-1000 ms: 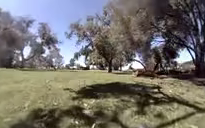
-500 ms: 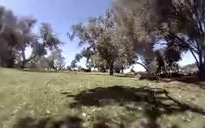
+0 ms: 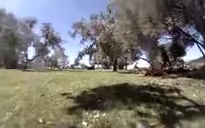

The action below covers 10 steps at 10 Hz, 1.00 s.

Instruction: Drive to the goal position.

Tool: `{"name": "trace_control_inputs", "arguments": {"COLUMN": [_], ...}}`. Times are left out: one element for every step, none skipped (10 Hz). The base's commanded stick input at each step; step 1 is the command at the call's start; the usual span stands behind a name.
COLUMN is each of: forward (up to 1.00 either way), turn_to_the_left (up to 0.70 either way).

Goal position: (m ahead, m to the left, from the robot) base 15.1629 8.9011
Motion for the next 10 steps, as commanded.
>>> {"name": "trace_control_inputs", "arguments": {"forward": [0.70,0.70,0.70,0.70,0.70,0.70,0.70,0.70,0.70,0.70], "turn_to_the_left": [0.00,0.00,0.00,0.00,0.00,0.00,0.00,0.00,0.00,0.00]}}
